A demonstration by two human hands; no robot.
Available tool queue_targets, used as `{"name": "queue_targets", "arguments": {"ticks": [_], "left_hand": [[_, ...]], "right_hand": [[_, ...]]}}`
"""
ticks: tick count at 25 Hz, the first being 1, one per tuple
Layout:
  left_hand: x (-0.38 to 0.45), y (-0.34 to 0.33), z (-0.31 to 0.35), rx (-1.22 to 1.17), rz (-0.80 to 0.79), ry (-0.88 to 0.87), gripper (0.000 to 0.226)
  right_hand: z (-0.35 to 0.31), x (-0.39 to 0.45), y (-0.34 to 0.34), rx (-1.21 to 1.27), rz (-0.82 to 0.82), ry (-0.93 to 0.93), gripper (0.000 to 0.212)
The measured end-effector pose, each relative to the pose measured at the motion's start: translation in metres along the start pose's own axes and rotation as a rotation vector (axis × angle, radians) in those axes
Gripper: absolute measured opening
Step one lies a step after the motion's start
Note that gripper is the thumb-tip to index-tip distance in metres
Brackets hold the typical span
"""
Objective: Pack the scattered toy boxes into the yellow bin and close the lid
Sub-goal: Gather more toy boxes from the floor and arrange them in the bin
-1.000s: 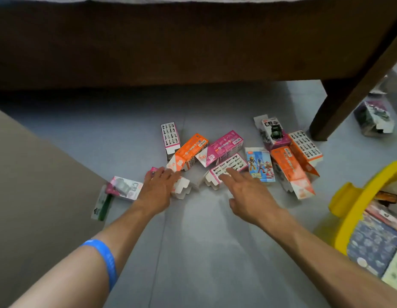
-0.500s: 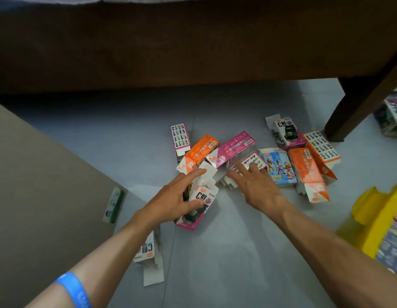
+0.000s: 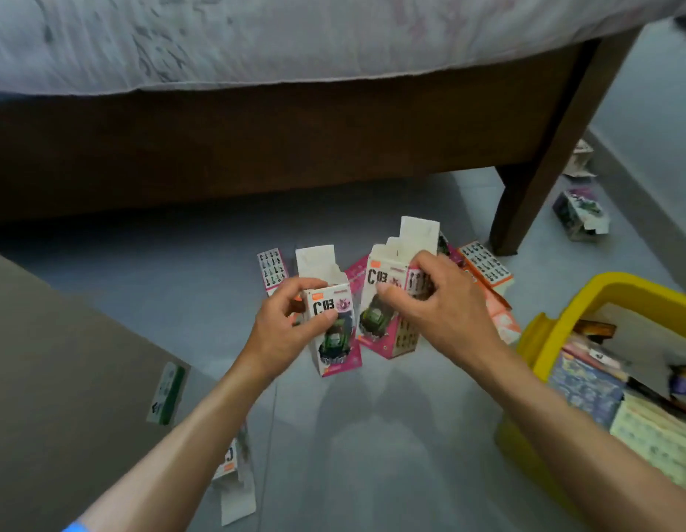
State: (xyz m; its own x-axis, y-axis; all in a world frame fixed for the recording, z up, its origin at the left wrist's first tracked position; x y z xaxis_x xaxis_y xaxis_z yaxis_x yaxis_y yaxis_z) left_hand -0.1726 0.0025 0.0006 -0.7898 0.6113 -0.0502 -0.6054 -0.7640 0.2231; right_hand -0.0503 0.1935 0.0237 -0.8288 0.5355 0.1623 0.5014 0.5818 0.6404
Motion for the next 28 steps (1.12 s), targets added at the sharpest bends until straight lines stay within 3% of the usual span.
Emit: {"name": "queue_targets", "arguments": {"ticks": [3,6,8,12,16,20,24,28], "left_hand": [[0.012,-0.063,0.059,-0.182,-0.117,-0.108,0.033],[0.007,-0.158,0.119,-0.258,-0.360,-0.223,0.028],[-0.007,-0.223,0.144,-0.260,-0.539,-0.235,0.031],[-0.037,-0.315,0.151,-0.256,-0.761,-0.137,0.059],[-0.056,-0.350,0.130,-0.162,-0.803,-0.037,0.039],[-0.062,-0.359,0.119,-0.043,-0.794,0.028,0.027],[-0.054,-0.353,0.110,0.081,-0.703,0.093,0.023],[-0.039,-0.339,0.098,0.050,-0.705,0.238,0.032]], "right_hand": [[0.020,-0.045,0.091,0.251,0.206,-0.139,0.037],[0.069,-0.115,0.179,0.237,0.399,-0.287,0.042],[0.100,-0.161,0.227,0.236,0.470,-0.370,0.039],[0.150,-0.232,0.294,0.534,0.576,-0.519,0.061],[0.184,-0.263,0.332,0.484,0.609,-0.598,0.006],[0.207,-0.272,0.326,0.554,0.559,-0.657,0.023],[0.210,-0.256,0.310,0.570,0.412,-0.590,0.035],[0.207,-0.234,0.295,0.465,0.426,-0.549,0.015]]}}
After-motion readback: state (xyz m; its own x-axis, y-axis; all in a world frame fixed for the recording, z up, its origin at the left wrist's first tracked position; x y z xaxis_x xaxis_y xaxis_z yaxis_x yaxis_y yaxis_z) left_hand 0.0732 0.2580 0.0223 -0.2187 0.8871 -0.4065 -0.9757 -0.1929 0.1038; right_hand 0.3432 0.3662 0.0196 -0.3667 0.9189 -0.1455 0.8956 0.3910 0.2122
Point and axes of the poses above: each hand's wrist, its own x-axis towards the middle knuckle, its own y-axis out of the back of the hand, z = x × y, the point moved 5 cm from there along x, towards the middle knuckle, and after that the axes turned 5 degrees about -x, right-handed, at the moved point
